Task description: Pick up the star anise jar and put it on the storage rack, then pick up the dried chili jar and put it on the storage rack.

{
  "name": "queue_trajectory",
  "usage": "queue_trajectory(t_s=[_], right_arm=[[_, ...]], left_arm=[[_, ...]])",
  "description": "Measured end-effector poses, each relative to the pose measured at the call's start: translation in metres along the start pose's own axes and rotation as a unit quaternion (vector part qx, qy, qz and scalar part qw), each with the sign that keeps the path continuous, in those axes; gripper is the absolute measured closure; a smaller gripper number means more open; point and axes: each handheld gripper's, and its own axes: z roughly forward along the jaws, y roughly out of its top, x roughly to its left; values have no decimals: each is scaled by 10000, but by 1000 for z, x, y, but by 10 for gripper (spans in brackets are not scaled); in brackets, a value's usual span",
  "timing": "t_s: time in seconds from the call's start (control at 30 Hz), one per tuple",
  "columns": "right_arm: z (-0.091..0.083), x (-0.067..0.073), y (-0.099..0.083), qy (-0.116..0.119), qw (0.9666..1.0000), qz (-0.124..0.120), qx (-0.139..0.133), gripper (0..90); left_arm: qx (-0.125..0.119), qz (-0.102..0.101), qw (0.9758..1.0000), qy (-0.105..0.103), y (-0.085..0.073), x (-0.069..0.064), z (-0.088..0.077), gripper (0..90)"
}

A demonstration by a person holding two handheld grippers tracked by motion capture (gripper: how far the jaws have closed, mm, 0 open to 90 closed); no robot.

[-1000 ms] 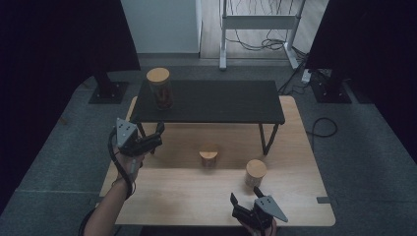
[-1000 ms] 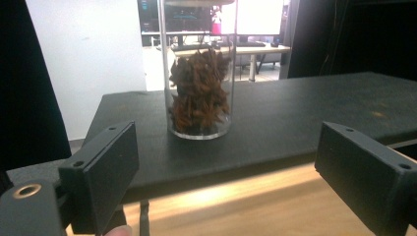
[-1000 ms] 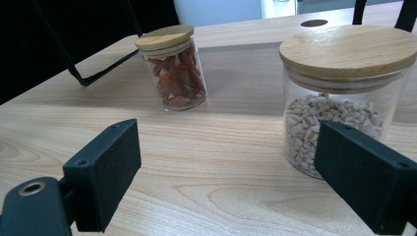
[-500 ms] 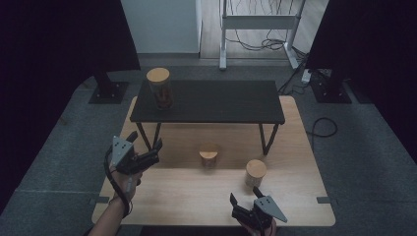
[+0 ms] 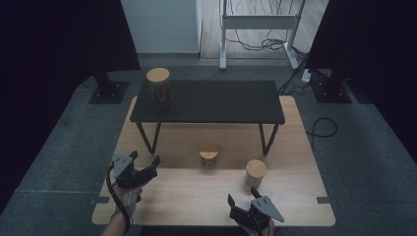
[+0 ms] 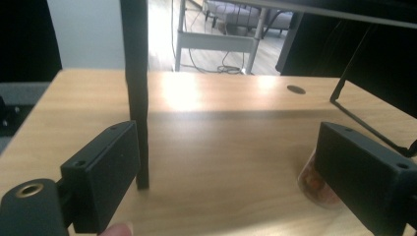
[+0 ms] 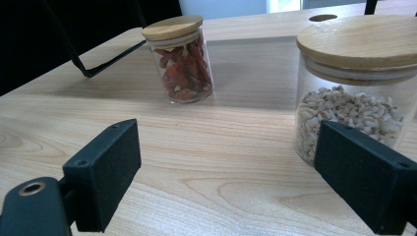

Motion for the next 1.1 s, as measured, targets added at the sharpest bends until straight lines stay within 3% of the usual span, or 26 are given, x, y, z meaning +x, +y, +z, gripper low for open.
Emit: queue_trajectory(t_s=[0.27,0.57,0.8,1.1], right_arm=[[1,1,1,37,10000,-51,23,100],[0,0,1,112,9998,-137,35,100],[-5,2,4,163,9998,-53,-106,76],[0,13,13,250,9992,-300,-18,48]], left_arm=[[172,108,9997,-103,-7,4,-1,103],[346,82,9992,-202,-13,9,0,103],[221,117,9992,-326,-13,7,-4,97],[235,131,9984,-490,-15,6,-6,89]])
